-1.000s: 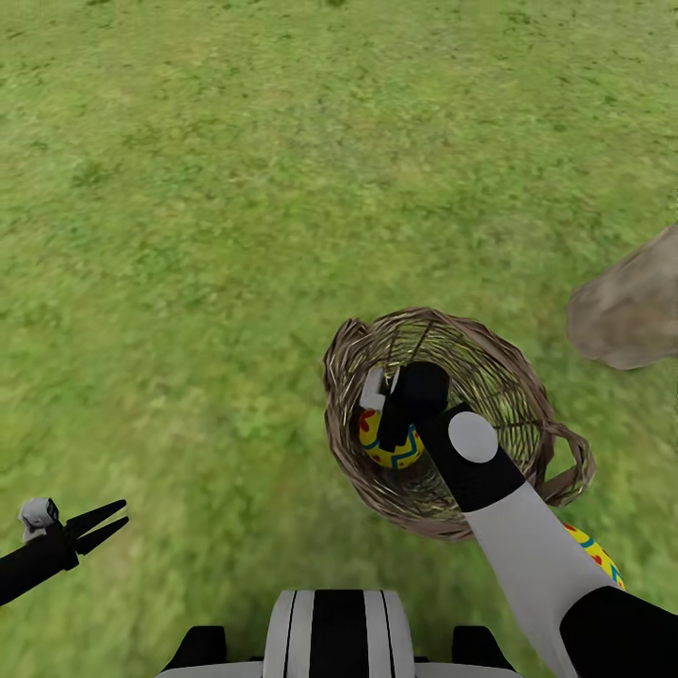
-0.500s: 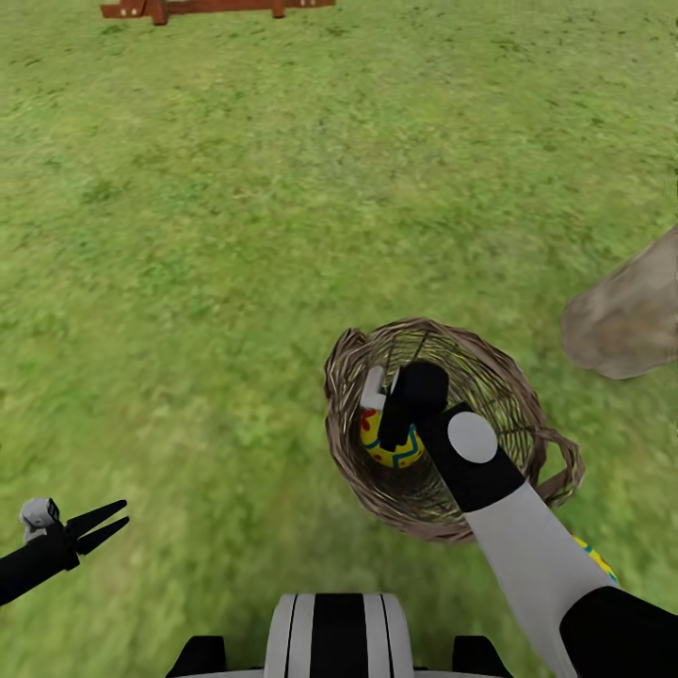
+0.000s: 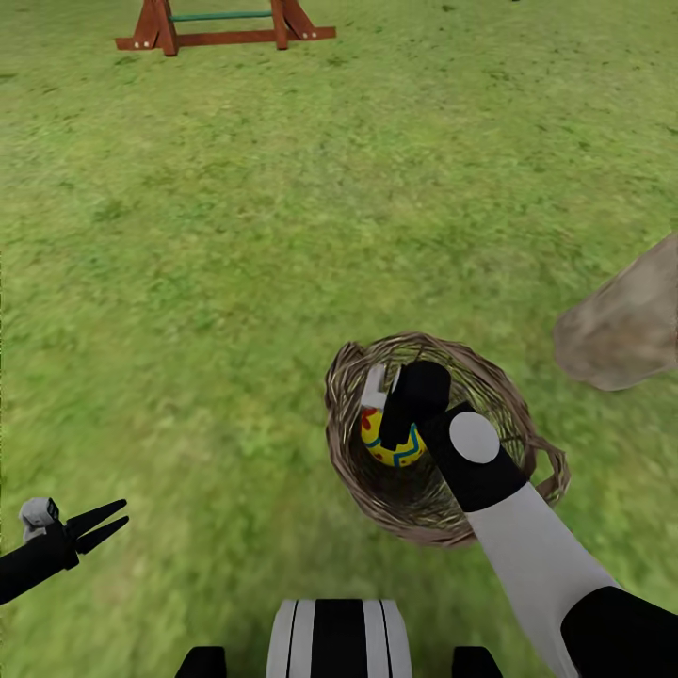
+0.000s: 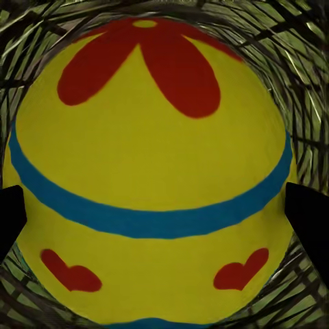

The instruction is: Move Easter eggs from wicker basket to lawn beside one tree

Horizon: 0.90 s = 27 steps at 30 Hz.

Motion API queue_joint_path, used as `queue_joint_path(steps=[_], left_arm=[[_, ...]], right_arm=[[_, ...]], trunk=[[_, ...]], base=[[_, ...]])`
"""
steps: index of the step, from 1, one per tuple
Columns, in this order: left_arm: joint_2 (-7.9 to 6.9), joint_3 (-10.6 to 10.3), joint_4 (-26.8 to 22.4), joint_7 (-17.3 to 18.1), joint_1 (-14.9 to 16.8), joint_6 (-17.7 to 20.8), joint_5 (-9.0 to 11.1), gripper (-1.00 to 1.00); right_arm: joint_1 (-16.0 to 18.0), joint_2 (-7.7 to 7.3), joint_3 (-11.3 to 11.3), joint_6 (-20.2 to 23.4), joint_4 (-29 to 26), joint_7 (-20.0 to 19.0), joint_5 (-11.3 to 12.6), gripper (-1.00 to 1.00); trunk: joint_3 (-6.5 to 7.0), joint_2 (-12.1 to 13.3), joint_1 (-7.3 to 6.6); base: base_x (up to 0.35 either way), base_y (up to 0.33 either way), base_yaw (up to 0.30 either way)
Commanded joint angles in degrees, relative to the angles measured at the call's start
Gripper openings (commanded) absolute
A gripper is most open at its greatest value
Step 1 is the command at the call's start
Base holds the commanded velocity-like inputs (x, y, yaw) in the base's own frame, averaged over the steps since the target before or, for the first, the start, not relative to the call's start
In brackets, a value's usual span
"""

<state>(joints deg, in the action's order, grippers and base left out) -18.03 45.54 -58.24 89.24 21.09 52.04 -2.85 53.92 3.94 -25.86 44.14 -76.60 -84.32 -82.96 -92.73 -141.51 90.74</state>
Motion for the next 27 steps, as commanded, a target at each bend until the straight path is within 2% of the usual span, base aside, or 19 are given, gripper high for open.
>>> queue_joint_path(steps=[1, 10, 15, 27], left_arm=[[0.01, 0.1, 0.0, 0.4, 0.0, 0.6, -0.3, 1.00], [-0.01, 0.0, 0.0, 0.4, 0.0, 0.6, -0.3, 1.00], [-0.01, -0.2, 0.4, 0.3, 0.1, 0.6, -0.4, 1.00], [-0.37, 0.3, 0.0, 0.4, 0.0, 0.7, -0.3, 1.00]], right_arm=[[0.0, 0.01, -0.1, 0.6, 0.0, -0.5, -0.4, -1.00], [0.0, 0.20, -0.1, 0.6, -0.2, -0.5, -0.4, -1.00], [0.0, 0.27, -0.1, 0.7, -1.1, -2.7, -0.5, -1.00], [0.0, 0.32, 0.0, 0.8, -1.2, -2.8, -0.5, -1.00]], trunk=[[0.15, 0.4, -0.23], [1.77, 4.0, -2.21], [2.67, 6.0, -3.31], [4.82, 10.8, -5.94]], base=[[0.000, 0.000, 0.000], [0.000, 0.000, 0.000], [0.000, 0.000, 0.000], [0.000, 0.000, 0.000]])
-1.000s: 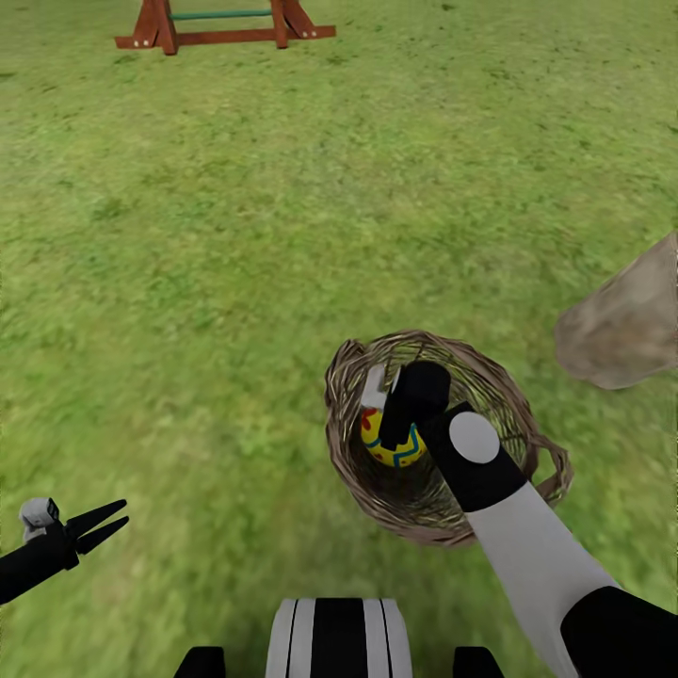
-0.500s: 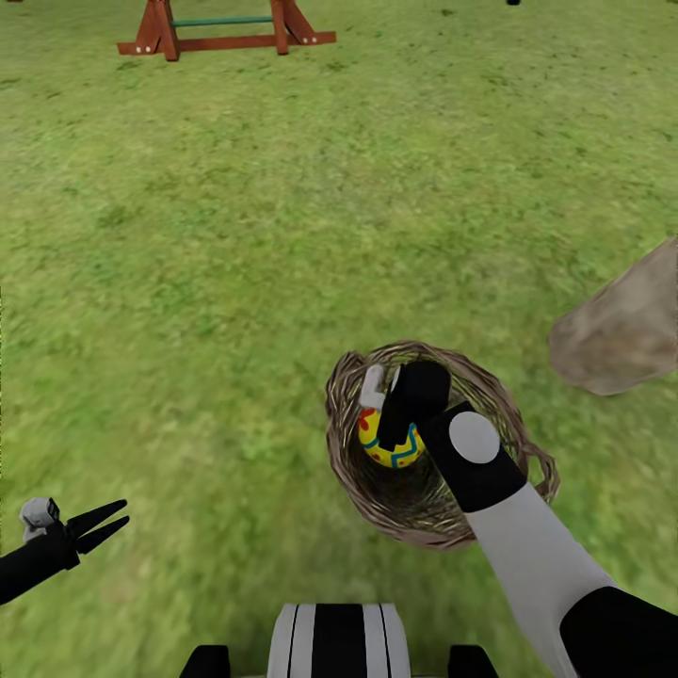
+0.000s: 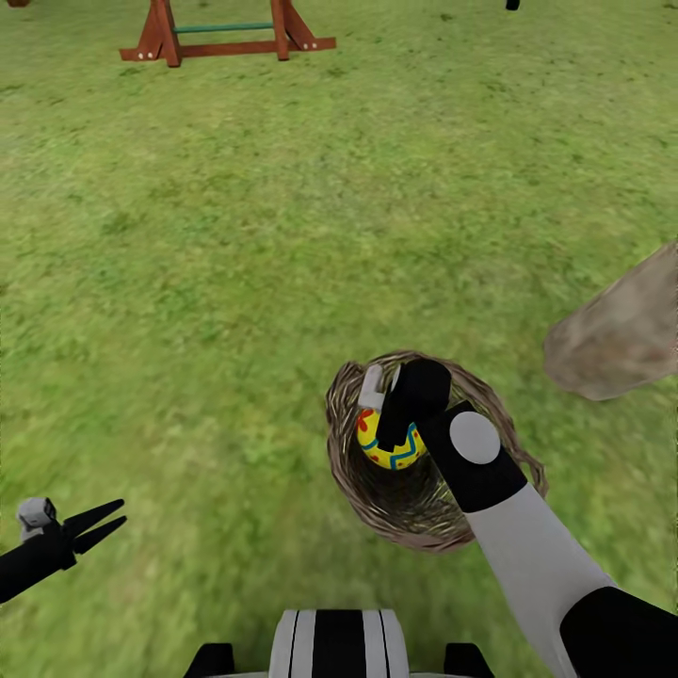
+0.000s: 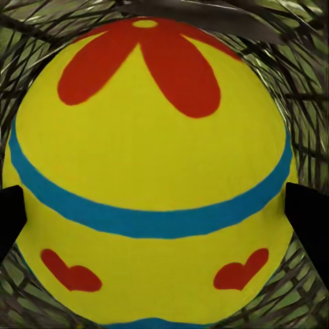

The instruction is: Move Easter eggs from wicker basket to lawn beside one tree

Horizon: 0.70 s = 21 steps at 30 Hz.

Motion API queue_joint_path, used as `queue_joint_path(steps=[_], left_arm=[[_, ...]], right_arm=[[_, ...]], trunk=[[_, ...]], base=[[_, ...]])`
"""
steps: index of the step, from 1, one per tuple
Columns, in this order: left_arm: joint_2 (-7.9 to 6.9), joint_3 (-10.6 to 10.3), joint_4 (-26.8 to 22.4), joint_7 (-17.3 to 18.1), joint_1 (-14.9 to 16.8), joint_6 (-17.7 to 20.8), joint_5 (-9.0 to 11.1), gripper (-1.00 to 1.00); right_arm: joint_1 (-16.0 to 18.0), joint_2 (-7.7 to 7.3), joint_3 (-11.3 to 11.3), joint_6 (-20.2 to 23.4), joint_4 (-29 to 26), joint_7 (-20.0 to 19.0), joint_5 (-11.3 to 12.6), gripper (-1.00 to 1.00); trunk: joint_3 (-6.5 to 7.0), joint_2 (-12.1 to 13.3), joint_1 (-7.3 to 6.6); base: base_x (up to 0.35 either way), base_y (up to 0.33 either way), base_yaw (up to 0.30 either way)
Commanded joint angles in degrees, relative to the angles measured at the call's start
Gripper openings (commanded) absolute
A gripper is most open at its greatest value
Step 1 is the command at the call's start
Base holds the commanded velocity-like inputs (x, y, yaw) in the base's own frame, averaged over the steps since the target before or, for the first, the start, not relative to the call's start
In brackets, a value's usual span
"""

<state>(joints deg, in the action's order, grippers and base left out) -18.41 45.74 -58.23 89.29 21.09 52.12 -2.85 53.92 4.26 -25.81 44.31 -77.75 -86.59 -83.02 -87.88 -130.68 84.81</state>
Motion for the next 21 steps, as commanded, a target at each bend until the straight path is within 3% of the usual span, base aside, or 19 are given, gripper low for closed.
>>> queue_joint_path(steps=[1, 21], left_arm=[[-0.05, 0.1, 0.0, 0.4, 0.0, 0.6, -0.3, 1.00], [-0.05, 0.1, -0.2, 0.4, 0.0, 0.6, -0.3, 1.00]], right_arm=[[0.0, -0.02, 0.0, 0.6, 0.0, -0.5, -0.4, -1.00], [0.0, -0.14, 0.2, 0.6, 0.0, -0.5, -0.2, -1.00]], trunk=[[0.15, 0.4, -0.23], [3.74, 8.4, -4.62]], base=[[0.000, 0.000, 0.000], [0.000, 0.000, 0.000]])
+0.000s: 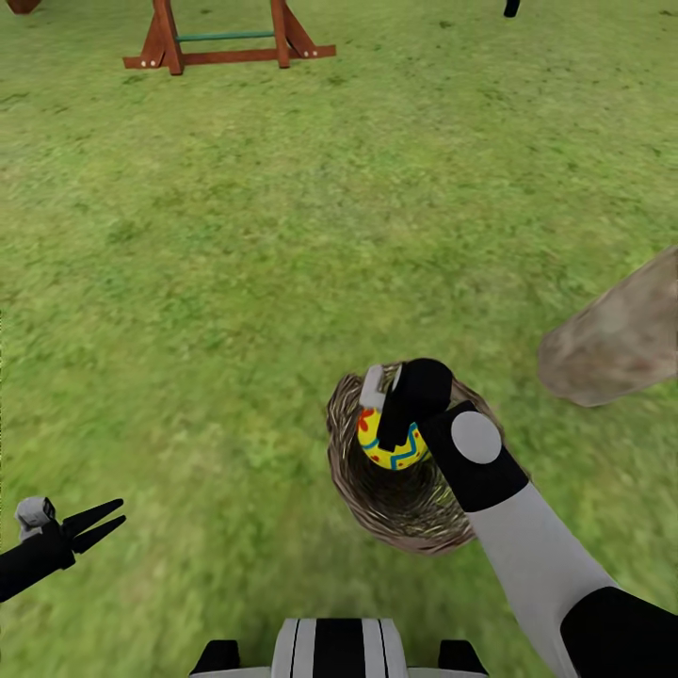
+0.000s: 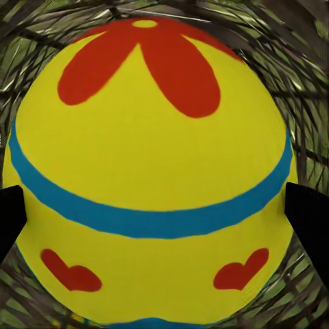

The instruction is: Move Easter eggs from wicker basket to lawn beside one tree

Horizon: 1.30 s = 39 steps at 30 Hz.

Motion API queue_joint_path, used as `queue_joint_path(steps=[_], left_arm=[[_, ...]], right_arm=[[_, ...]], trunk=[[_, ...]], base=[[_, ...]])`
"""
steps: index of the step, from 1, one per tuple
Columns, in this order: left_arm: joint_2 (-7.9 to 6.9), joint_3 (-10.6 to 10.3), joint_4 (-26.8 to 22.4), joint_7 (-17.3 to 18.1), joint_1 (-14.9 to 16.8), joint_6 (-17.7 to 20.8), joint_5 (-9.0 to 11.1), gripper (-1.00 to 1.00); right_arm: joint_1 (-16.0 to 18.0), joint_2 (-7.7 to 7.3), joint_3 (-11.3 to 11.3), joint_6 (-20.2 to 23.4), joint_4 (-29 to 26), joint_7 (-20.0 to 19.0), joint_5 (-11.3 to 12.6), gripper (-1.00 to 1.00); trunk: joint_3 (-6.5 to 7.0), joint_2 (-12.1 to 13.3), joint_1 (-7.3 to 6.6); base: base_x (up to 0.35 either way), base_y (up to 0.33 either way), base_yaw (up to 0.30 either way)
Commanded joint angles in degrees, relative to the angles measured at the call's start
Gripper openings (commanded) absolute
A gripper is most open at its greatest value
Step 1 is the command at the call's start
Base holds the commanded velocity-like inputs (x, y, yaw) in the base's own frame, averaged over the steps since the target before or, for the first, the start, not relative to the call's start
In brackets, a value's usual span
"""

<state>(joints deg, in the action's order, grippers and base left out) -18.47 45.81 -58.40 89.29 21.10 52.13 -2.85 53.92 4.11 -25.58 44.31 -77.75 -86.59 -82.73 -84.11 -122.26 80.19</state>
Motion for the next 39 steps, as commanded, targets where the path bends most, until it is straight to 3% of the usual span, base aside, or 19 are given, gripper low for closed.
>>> queue_joint_path(steps=[1, 6, 8, 11, 29, 39], left_arm=[[0.01, 0.1, 0.0, 0.4, 0.0, 0.6, -0.3, 1.00], [0.00, 0.1, -0.1, 0.7, 0.0, 0.6, -0.3, 1.00], [0.00, 0.1, -0.1, 0.7, 0.0, 0.6, -0.3, 1.00], [0.01, 0.1, -0.1, 0.7, 0.0, 0.6, -0.3, 1.00], [0.01, 0.1, 0.0, 0.7, 0.1, 0.6, -0.3, 1.00], [0.01, 0.1, 0.0, 0.7, 0.0, 0.6, -0.3, 1.00]], right_arm=[[0.0, 0.01, 0.0, 0.6, 0.0, -0.5, -0.4, -1.00], [0.0, -0.17, 0.3, 0.6, 0.0, -0.5, -0.3, -1.00], [0.0, -0.10, 2.2, 0.6, 0.0, -0.5, -0.4, -1.00], [0.0, -0.14, 3.2, 0.6, 0.0, -0.5, -0.4, -1.00], [0.0, -0.23, 3.3, 0.6, 0.0, -0.5, -0.5, -1.00], [0.0, -0.22, 3.3, 0.6, 0.0, -0.5, -0.6, -1.00]], trunk=[[0.15, 0.4, -0.23], [1.05, 2.4, -1.33], [1.41, 3.2, -1.77], [1.95, 4.4, -2.43], [5.18, 11.6, -6.38], [5.18, 11.6, -6.38]], base=[[0.000, 0.000, 0.000], [0.000, 0.000, 0.000], [0.000, 0.000, 0.000], [0.000, 0.000, 0.000], [0.000, 0.000, 0.000], [0.000, 0.000, -0.156]])
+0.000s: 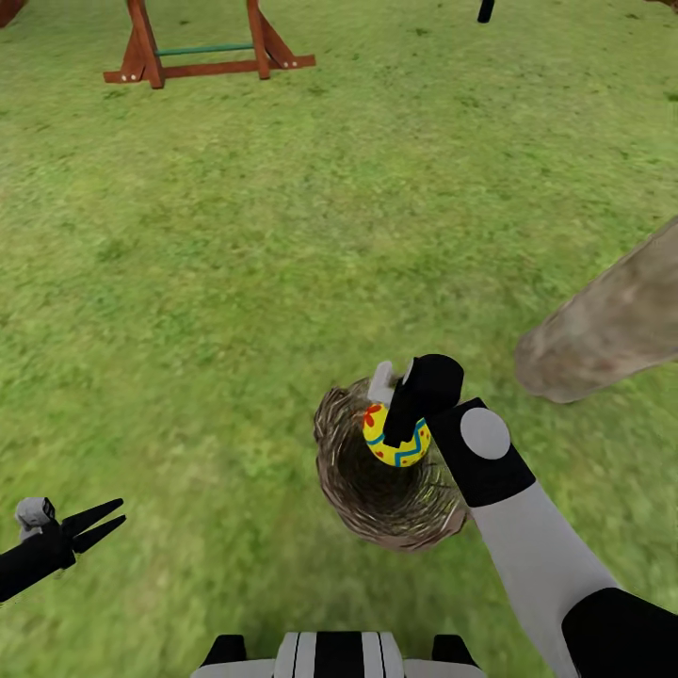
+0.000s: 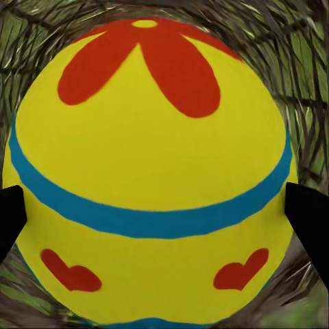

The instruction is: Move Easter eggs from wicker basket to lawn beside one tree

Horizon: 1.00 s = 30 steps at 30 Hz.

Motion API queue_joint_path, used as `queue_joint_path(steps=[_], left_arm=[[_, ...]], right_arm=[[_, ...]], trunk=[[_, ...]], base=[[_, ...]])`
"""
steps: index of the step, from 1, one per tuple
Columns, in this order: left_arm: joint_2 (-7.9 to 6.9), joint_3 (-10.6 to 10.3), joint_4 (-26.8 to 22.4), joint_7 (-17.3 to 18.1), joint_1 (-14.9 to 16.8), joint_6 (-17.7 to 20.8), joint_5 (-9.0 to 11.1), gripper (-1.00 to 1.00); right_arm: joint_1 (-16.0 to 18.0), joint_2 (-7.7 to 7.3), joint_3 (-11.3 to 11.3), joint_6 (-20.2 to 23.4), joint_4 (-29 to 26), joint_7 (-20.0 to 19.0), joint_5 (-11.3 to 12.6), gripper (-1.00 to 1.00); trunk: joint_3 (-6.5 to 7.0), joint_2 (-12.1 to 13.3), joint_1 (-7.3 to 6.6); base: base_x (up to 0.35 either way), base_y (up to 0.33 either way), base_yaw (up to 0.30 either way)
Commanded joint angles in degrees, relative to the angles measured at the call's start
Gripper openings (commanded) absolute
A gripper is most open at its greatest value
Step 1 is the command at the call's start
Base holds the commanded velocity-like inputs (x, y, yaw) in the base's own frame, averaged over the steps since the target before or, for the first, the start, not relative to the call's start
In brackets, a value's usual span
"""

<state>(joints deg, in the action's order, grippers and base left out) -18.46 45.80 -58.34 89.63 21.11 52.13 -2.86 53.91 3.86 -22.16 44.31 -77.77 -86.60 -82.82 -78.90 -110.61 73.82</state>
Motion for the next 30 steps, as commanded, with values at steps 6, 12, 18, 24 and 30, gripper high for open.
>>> queue_joint_path(steps=[6, 12, 18, 24, 30], left_arm=[[0.00, 0.1, 0.1, 0.4, 0.0, 0.6, -0.3, 1.00], [0.00, 0.1, 0.1, 0.4, 0.0, 0.6, -0.3, 1.00], [0.00, 0.0, 0.2, 0.4, 0.0, 0.6, -0.3, 1.00], [0.00, -0.1, 0.4, 0.4, 0.0, 0.6, -0.4, 1.00], [0.00, -0.1, 0.3, 0.4, 0.0, 0.6, -0.4, 1.00]], right_arm=[[0.1, -0.07, -0.1, 0.6, -0.2, -0.5, -0.6, -1.00], [0.1, -0.09, 0.0, 0.6, -0.4, -0.5, -0.6, -1.00], [0.1, -0.19, 0.1, 0.6, -1.0, -0.5, -0.6, -1.00], [0.1, -2.28, 4.5, 0.5, -1.2, -0.5, -5.2, -1.00], [0.1, -3.07, 9.4, 0.4, -1.2, -0.5, -5.3, -1.00]], trunk=[[-0.03, 0.0, 0.00], [0.33, 0.8, -0.44], [1.41, 3.2, -1.76], [2.48, 5.6, -3.08], [3.56, 8.0, -4.40]], base=[[0.000, 0.000, -0.282], [0.000, 0.000, -0.279], [0.000, 0.000, -0.029], [0.000, 0.000, 0.000], [0.000, 0.000, 0.000]])
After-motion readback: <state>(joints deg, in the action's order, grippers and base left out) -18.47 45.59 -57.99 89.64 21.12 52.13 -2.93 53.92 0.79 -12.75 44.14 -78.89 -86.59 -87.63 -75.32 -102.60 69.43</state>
